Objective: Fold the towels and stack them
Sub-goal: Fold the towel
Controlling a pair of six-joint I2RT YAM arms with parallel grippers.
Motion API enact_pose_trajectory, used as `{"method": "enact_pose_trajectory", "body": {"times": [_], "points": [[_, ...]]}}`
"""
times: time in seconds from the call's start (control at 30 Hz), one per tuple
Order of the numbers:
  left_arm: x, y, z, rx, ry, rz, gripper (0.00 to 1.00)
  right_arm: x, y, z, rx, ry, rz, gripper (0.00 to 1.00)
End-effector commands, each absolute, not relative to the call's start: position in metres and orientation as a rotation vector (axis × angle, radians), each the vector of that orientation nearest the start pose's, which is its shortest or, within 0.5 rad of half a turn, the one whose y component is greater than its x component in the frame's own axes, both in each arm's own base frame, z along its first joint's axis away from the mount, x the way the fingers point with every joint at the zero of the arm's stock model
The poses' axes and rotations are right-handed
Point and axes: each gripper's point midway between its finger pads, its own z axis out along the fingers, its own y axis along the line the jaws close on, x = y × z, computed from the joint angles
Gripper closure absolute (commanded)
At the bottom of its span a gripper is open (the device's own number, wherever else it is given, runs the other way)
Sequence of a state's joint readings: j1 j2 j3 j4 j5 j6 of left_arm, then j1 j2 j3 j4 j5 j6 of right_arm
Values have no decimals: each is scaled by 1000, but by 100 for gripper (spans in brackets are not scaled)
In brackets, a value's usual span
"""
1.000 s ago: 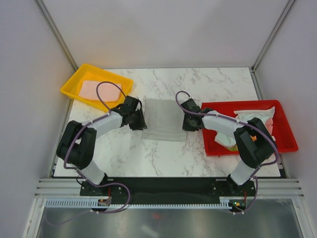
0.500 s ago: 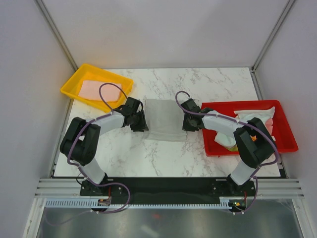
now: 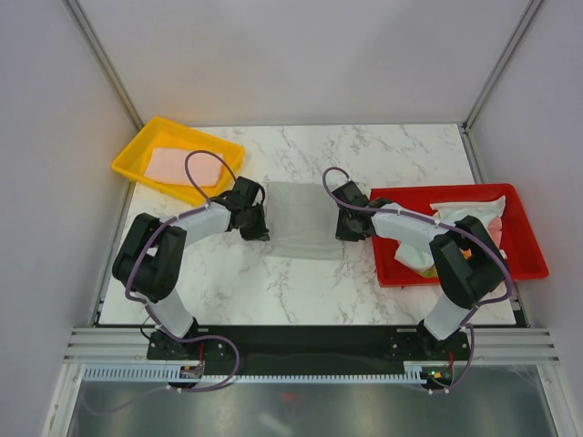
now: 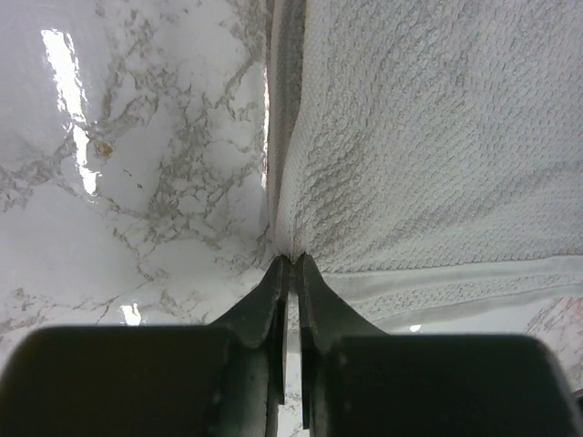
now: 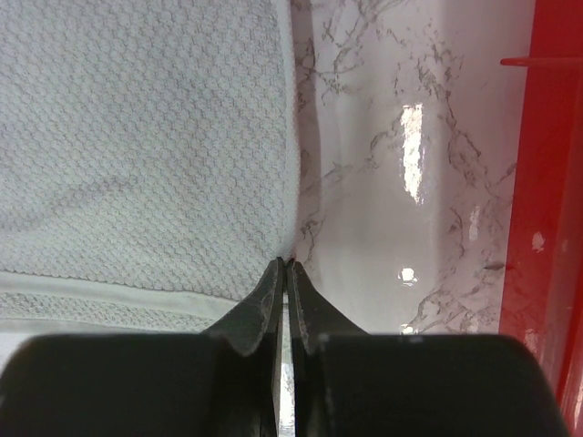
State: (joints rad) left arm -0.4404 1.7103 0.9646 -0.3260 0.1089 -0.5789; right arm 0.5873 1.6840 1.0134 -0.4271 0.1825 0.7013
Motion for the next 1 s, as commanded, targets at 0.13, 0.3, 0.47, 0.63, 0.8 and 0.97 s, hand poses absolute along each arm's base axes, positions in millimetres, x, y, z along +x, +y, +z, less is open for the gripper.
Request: {"method": "enact_pose_trajectory", "body": {"times": [0.13,0.3,0.47,0.63,0.8,0.97], "points": [[320,-195,36,-102,2707,-430,80,313,202,38,198,2623,196,85],[319,-196,35,-96,2718,-429,88,312,200,38,197,2622,190,80],[319,-198,36,-92,2720,-428,98,313,199,40,199,2616,184,81],[321,-198,41,-92,2715,-423,98,315,198,43,194,2609,174,100],[323,-199,48,-101,2709,-421,98,316,199,45,184,2608,172,100],[325,-197,64,-93,2704,-397,98,317,198,65,152,2587,178,100]]}}
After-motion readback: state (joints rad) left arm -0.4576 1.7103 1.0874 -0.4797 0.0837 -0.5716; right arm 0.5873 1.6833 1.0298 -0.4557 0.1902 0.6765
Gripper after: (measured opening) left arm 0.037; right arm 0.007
